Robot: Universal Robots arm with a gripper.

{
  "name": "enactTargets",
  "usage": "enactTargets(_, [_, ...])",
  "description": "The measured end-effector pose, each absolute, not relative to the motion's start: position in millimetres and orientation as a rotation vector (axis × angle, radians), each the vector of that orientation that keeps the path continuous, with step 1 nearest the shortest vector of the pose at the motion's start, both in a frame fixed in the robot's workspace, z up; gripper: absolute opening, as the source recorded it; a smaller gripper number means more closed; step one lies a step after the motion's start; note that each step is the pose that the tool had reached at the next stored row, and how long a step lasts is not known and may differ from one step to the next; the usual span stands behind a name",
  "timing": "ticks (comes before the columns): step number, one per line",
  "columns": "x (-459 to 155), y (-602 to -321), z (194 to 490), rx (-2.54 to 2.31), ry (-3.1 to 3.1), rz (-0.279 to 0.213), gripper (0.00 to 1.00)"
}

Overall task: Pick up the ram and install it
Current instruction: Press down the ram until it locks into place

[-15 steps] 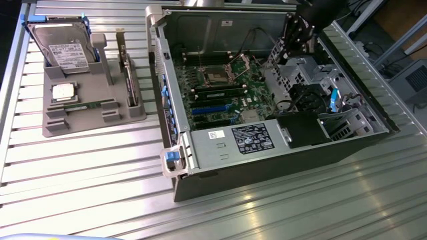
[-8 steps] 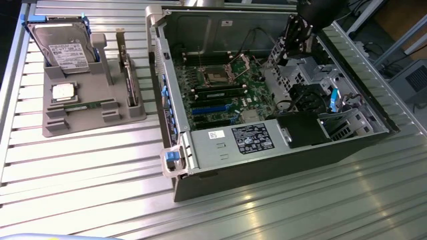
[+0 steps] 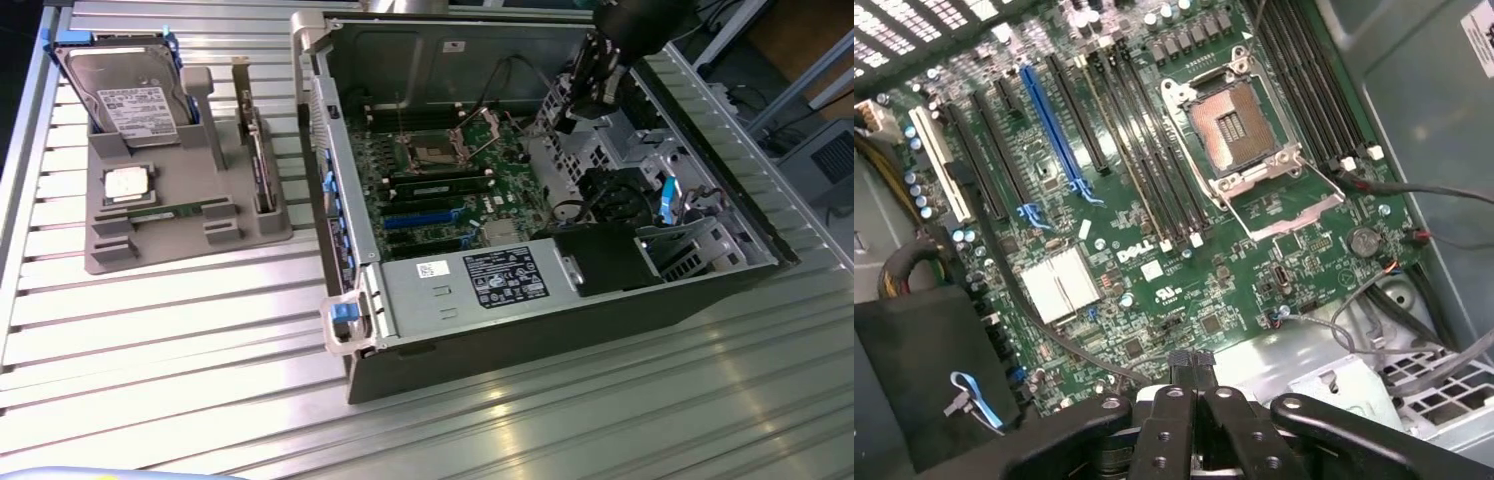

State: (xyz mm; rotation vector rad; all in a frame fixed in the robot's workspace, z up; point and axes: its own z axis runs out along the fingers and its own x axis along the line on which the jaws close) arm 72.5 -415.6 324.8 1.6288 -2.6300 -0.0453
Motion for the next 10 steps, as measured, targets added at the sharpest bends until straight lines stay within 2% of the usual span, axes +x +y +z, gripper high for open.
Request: enactTargets(10, [72.5, -415.6, 324.7, 1.288, -2.816, -0.052, 0.10])
